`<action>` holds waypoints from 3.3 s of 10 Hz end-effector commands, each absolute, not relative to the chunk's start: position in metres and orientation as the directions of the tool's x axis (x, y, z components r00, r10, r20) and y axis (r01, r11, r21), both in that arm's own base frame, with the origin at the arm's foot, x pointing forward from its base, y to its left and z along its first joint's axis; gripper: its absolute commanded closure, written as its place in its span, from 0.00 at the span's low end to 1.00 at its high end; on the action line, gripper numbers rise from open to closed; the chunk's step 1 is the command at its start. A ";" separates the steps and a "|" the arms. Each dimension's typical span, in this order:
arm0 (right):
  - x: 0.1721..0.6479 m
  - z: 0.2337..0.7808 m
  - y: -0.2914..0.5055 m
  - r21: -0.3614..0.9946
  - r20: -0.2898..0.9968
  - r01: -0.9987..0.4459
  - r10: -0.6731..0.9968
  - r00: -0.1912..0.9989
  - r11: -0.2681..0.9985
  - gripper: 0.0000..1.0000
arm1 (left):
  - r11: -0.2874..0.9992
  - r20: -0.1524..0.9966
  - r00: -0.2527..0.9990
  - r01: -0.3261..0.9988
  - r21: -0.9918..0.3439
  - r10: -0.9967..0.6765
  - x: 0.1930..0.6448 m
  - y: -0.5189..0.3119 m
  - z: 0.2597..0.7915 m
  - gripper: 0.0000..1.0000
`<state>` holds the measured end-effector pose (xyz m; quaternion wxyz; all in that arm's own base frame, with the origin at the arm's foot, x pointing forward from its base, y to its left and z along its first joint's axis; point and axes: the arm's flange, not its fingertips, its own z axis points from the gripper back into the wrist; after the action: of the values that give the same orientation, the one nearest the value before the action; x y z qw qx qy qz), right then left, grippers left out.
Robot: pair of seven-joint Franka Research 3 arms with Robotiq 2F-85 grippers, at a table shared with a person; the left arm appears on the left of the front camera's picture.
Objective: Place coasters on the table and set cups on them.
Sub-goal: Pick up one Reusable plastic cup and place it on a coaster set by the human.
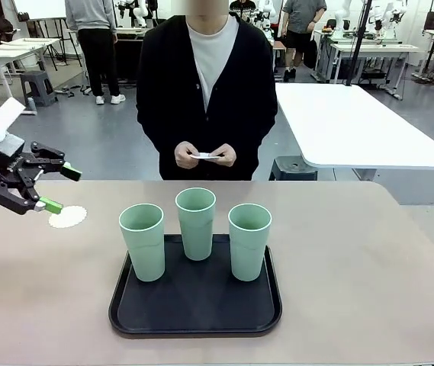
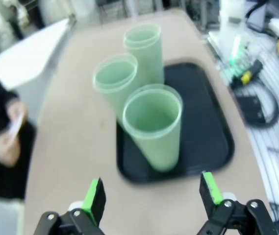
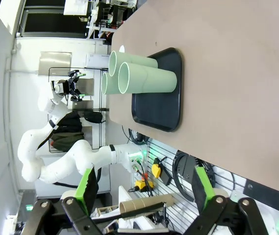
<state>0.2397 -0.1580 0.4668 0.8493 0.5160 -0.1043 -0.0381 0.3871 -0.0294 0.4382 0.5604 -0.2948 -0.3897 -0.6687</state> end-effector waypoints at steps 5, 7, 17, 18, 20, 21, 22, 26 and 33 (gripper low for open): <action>0.239 0.467 -0.159 0.888 0.138 -0.046 -0.169 0.976 0.458 0.00 | -0.085 0.924 -0.008 0.996 -0.026 -0.382 0.429 -0.032 0.355 0.00; 0.239 0.467 -0.159 0.888 0.138 -0.046 -0.169 0.976 0.458 0.00 | -0.086 0.901 0.024 0.994 -0.067 -0.432 0.443 -0.042 0.344 0.00; 0.239 0.467 -0.159 0.888 0.138 -0.046 -0.169 0.976 0.458 0.00 | -0.090 0.901 -0.047 0.996 0.009 -0.432 0.442 -0.047 0.330 0.00; 0.239 0.467 -0.159 0.888 0.138 -0.046 -0.169 0.976 0.458 0.00 | -0.123 0.904 -0.057 0.992 0.005 -0.425 0.440 -0.049 0.322 0.00; 0.239 0.467 -0.159 0.888 0.138 -0.046 -0.169 0.976 0.458 0.00 | -0.145 0.930 -0.093 0.988 0.043 -0.357 0.434 -0.053 0.311 0.00; 0.239 0.467 -0.159 0.888 0.138 -0.046 -0.169 0.976 0.458 0.00 | -0.157 0.934 -0.101 0.986 0.049 -0.342 0.430 -0.055 0.309 0.00; 0.239 0.467 -0.159 0.888 0.138 -0.046 -0.169 0.976 0.458 0.00 | -0.181 0.945 -0.122 0.981 0.068 -0.304 0.425 -0.057 0.306 0.00; 0.239 0.467 -0.159 0.888 0.138 -0.046 -0.169 0.976 0.458 0.00 | -0.168 0.951 -0.157 0.979 0.114 -0.265 0.428 -0.076 0.279 0.00; 0.239 0.467 -0.159 0.888 0.138 -0.046 -0.169 0.976 0.458 0.00 | -0.174 0.970 -0.056 0.985 0.014 -0.238 0.446 -0.099 0.263 0.00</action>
<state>0.2395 -0.1583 0.4668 0.8493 0.5160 -0.1044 -0.0385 0.4416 -0.0938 0.2610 0.5027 -0.4569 -0.4014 -0.6143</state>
